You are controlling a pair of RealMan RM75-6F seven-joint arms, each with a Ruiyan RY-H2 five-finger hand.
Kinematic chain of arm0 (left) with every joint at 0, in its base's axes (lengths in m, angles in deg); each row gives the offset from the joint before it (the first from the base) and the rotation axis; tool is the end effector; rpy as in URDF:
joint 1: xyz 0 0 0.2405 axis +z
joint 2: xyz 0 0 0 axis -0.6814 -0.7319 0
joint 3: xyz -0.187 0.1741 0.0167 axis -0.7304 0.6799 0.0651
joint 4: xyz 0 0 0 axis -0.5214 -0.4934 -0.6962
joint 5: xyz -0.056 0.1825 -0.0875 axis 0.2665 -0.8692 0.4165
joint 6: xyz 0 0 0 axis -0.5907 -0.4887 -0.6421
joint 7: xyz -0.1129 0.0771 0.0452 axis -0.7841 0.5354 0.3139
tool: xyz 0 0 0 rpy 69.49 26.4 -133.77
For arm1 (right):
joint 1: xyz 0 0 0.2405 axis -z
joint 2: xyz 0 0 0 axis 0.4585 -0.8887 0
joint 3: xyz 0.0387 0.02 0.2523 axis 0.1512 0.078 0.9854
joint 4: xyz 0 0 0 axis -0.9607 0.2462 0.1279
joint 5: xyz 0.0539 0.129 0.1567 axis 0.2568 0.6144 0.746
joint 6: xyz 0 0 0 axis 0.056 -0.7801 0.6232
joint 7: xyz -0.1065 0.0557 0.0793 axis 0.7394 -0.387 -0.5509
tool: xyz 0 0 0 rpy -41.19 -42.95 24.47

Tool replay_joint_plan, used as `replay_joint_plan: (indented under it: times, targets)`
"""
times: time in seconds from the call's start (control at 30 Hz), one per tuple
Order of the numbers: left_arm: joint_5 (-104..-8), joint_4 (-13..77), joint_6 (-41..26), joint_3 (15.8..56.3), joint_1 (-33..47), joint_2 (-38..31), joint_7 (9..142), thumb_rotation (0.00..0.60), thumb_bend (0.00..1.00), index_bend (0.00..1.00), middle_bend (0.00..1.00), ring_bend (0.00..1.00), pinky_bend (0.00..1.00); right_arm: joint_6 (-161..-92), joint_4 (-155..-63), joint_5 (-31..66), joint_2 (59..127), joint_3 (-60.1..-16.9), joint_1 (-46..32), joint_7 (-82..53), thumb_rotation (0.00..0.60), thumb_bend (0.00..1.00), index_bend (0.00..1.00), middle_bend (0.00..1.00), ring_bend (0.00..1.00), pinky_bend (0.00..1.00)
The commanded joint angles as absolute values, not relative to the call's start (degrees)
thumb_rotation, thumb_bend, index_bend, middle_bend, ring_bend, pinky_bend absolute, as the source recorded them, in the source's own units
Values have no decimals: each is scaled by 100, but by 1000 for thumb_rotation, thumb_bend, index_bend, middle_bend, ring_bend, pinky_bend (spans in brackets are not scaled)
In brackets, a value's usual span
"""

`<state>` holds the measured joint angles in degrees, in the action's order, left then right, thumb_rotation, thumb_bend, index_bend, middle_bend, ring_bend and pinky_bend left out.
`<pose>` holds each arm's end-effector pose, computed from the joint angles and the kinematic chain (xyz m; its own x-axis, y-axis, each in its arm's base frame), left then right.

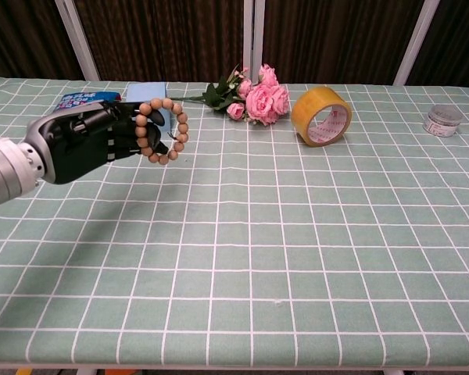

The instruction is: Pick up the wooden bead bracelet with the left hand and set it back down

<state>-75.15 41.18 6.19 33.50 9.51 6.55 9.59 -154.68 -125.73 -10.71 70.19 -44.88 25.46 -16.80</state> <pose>-0.1637 0.3036 -0.0442 -0.7511 0.5133 0.4152 0.5823 0.2186 0.7830 -0.3080 -0.1673 0.1944 0.4133 0.1138 0.9034 -0.9052 -0.0567 0.4213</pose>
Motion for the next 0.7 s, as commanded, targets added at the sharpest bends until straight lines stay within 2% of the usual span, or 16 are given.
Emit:
replay_joint_plan:
  times: [0.03,0.1,0.37,0.47,0.57,0.63,0.7]
  targets:
    - [-7501,4151,642,3342,937,612,831,23,742,502,603,427,149,-15473,-12574,-1073,7020,-4489,2549,-1679,600,80,0,81,0,0]
    - [-7514,4163,627,3352,938,596,793,0,714,502,603,427,148,-15470,-12577,-1070,7018,-4490,2550,-1677,600,80,0,81,0,0]
    - [-7512,4235,575,3390,940,554,803,0,651,502,603,427,149,-15452,-12569,-1070,7024,-4502,2551,-1690,600,80,0,82,0,0]
    - [-7454,4230,602,3377,928,529,841,0,588,484,596,422,150,-15448,-12575,-1072,7015,-4506,2552,-1689,600,79,0,82,0,0]
    - [-7483,4181,579,3414,916,474,1097,0,452,385,527,339,156,-15447,-12586,-1073,7005,-4508,2554,-1685,600,80,0,82,0,0]
    - [-7609,3990,415,3482,906,492,1687,1,421,340,464,279,161,-15443,-12582,-1078,7008,-4511,2552,-1688,600,80,0,82,0,0]
    - [-7715,3775,214,3555,914,571,2369,36,415,320,427,251,164,-15428,-12574,-1071,7015,-4514,2548,-1699,600,80,0,82,0,0]
